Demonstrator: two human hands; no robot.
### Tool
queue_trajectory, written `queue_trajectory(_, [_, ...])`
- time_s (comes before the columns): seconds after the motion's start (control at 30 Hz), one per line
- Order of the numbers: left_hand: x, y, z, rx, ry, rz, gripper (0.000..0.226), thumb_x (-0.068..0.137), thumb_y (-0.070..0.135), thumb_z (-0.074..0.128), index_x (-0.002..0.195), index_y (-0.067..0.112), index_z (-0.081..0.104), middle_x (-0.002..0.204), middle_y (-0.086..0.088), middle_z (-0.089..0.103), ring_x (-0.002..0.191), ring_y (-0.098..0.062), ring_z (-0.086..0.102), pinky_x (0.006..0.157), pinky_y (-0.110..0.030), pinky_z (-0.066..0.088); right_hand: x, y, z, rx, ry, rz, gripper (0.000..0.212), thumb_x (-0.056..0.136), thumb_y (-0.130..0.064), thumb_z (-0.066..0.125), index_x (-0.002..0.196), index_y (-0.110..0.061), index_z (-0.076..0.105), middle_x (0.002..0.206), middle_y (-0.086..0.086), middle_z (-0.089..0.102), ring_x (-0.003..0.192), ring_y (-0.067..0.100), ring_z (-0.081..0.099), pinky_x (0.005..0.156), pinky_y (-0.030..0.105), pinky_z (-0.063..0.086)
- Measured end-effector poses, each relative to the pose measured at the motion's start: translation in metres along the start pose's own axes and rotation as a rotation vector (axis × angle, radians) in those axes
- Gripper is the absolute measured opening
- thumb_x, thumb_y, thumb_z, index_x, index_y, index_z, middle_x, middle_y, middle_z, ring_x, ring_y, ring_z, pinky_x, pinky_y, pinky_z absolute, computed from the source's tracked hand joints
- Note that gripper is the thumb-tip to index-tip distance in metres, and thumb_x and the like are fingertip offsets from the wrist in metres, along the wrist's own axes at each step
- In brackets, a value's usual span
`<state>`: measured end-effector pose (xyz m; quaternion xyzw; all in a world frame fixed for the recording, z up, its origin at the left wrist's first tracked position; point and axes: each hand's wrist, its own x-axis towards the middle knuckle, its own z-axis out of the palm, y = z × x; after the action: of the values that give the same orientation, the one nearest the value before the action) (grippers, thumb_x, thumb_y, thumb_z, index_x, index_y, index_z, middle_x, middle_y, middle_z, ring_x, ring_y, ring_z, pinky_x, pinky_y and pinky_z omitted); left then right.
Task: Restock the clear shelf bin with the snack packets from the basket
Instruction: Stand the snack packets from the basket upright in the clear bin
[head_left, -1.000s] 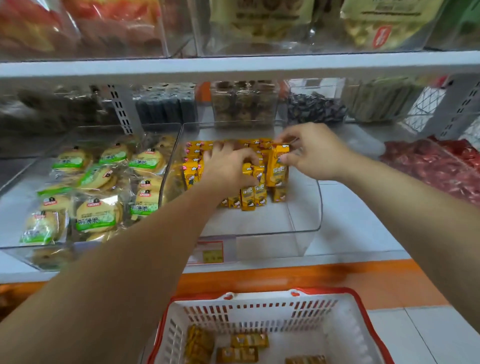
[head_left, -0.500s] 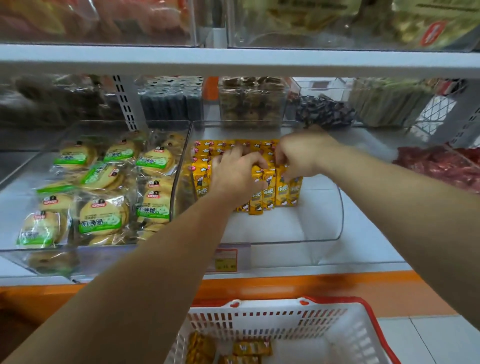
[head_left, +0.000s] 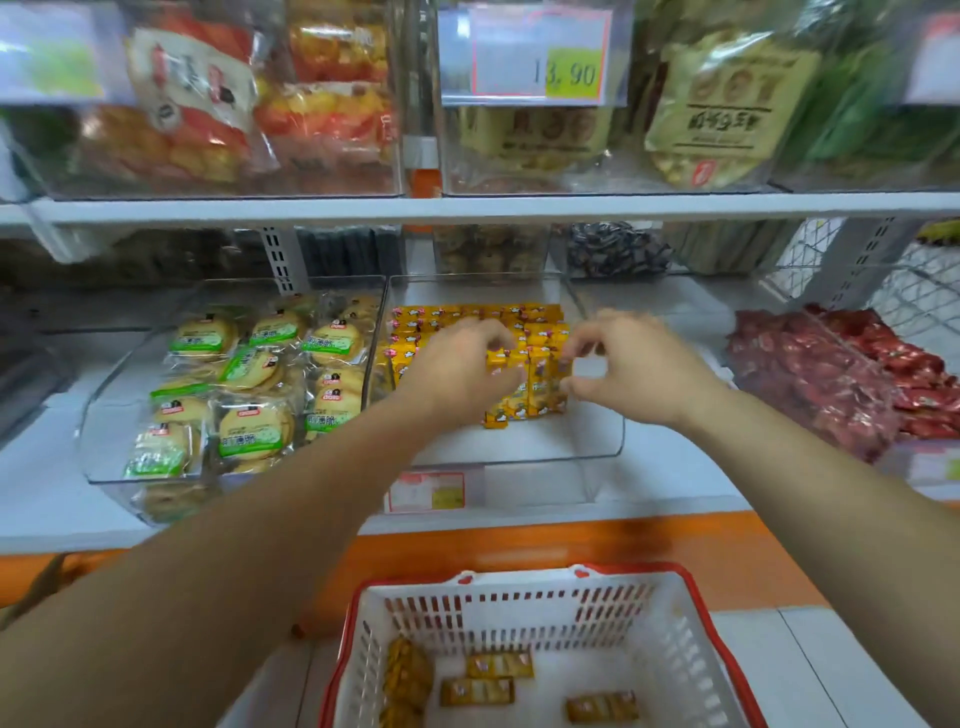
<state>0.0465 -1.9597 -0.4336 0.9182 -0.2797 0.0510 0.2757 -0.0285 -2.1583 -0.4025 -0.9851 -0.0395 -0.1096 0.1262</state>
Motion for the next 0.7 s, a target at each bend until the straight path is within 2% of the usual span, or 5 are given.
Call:
queue_trajectory(0.17, [-0.097,0.010,-0.007,-0.018,-0.209,0.087,0.016,0.091,0.034,0.073,0.106,0.029,0.067,0.095,0.018,0.060,0.087,-0.002,0.057,0.075,-0.022,0.044,-0.087,-0.004,0.007,0.120,-0.017,-0.029,0.021,0.075,-0.038,0.079,0.093,-0.029,0.071,0.092,-0.010,0.064,0.089,0.013,0.056,0.082,0.035,0.049])
queue_trajectory(0.3, [-0.142,0.004,0.032,0.128,-0.435,0.056,0.023,0.093,0.033,0.068,0.113,0.023,0.067,0.108,0.005,0.069,0.100,-0.016,0.063,0.083,-0.029,0.049,-0.134,0.006,0.059,0.099,-0.204,-0.009,0.019,0.079,-0.036,0.076,0.095,-0.027,0.070,0.096,-0.005,0.066,0.094,0.019,0.061,0.082,0.030,0.045])
queue_trajectory(0.5, [-0.198,-0.035,0.124,0.312,-0.800,0.031,0.033,0.096,0.043,0.060,0.125,0.027,0.059,0.126,0.002,0.063,0.111,-0.021,0.061,0.092,-0.037,0.052,-0.192,0.039,0.170,0.151,-0.588,0.133,0.011,0.086,-0.028,0.071,0.091,-0.021,0.064,0.099,-0.005,0.065,0.098,0.021,0.064,0.085,0.034,0.050])
queue_trajectory(0.63, [-0.213,-0.067,0.188,0.247,-0.874,-0.092,0.026,0.099,0.036,0.059,0.121,0.022,0.058,0.122,-0.005,0.062,0.102,-0.024,0.059,0.090,-0.044,0.054,-0.212,0.055,0.249,0.228,-0.725,0.267,0.021,0.090,-0.031,0.070,0.104,-0.017,0.063,0.103,0.000,0.061,0.096,0.021,0.059,0.086,0.038,0.050])
queue_trajectory(0.7, [-0.221,-0.082,0.222,0.197,-0.844,-0.174,0.030,0.098,0.035,0.062,0.121,0.017,0.058,0.125,-0.007,0.060,0.108,-0.026,0.061,0.092,-0.042,0.054,-0.217,0.059,0.288,0.211,-0.758,0.343,0.025,0.094,-0.037,0.065,0.108,-0.016,0.062,0.103,0.003,0.061,0.088,0.019,0.056,0.080,0.037,0.049])
